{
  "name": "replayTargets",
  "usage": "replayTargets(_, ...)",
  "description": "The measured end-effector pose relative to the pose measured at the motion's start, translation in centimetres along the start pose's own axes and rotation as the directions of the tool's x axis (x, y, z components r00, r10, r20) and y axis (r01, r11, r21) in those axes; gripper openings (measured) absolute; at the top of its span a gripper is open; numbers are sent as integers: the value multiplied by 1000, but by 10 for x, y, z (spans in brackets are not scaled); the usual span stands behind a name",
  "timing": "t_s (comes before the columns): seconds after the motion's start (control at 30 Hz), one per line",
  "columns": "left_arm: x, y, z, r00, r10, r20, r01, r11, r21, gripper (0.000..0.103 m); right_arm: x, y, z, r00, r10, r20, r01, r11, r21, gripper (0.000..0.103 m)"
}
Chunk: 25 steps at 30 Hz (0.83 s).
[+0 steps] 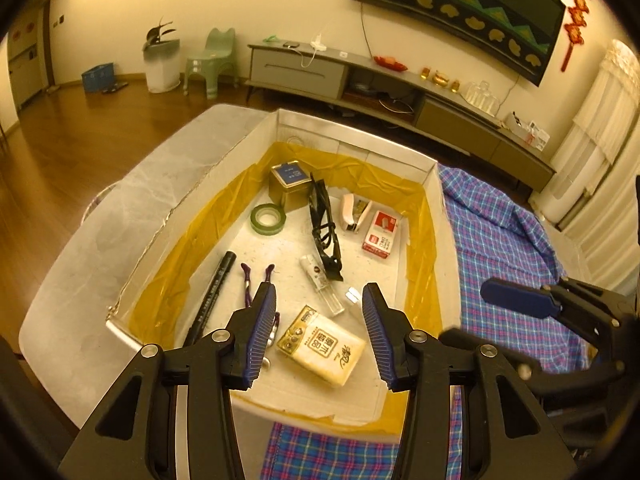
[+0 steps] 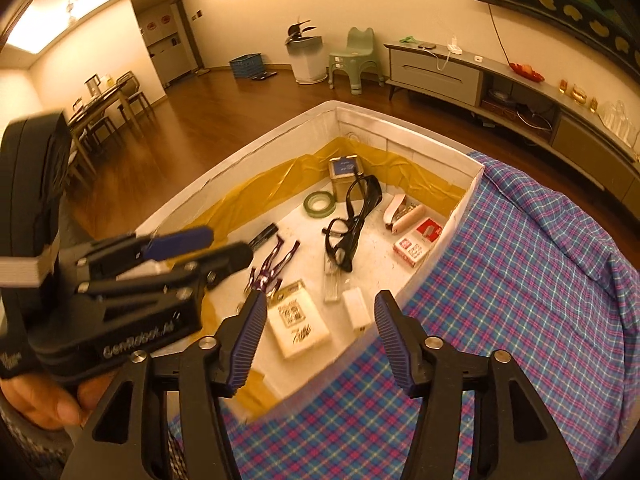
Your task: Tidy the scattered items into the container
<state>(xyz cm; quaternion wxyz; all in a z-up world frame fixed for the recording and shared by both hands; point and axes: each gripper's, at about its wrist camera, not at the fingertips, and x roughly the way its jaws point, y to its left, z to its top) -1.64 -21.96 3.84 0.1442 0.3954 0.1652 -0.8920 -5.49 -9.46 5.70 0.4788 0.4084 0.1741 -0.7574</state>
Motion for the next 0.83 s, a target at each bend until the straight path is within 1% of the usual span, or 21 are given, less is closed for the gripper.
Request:
replayTargets(0.13, -6, -3, -7, 1000, 9, 2, -9, 1000, 8, 49, -8, 8, -14, 1000, -6, -9, 6, 999, -36, 60)
replayTargets(0.27, -12, -9, -16, 1000, 26, 4, -26, 999, 40, 49, -20, 18, -28, 1000, -21, -4, 20, 996, -85, 62)
replayTargets(0.37, -14, -14, -22, 1000, 11, -15, -10, 998, 65, 49, -26, 22, -38, 1000, -29, -1, 28, 993, -113, 66)
replayTargets(0.53, -23, -26, -33, 1000, 19, 11, -20, 994, 107, 50, -27, 24, -54, 999, -30, -22, 27, 992, -127, 67)
replayTargets(0.57, -24, -27, -35, 1000, 14, 13, -16, 994, 106, 51, -26, 25, -57, 999, -28, -27, 24, 992, -127, 67)
replayTargets(0.6, -26, -28, -37, 1000, 13, 18, -15, 994, 106, 57, -25, 26, -60, 999, -27, -33, 23, 991, -129, 67)
replayTargets(0.63, -28, -28, -38, 1000, 15, 23, -17, 994, 106, 60, -25, 26, -63, 999, -26, -39, 21, 991, -131, 67)
replayTargets(0.83, -33, -29, -46, 999, 23, 28, -26, 995, 99, 60, -17, 29, -76, 997, -31, -65, 22, 990, -142, 67)
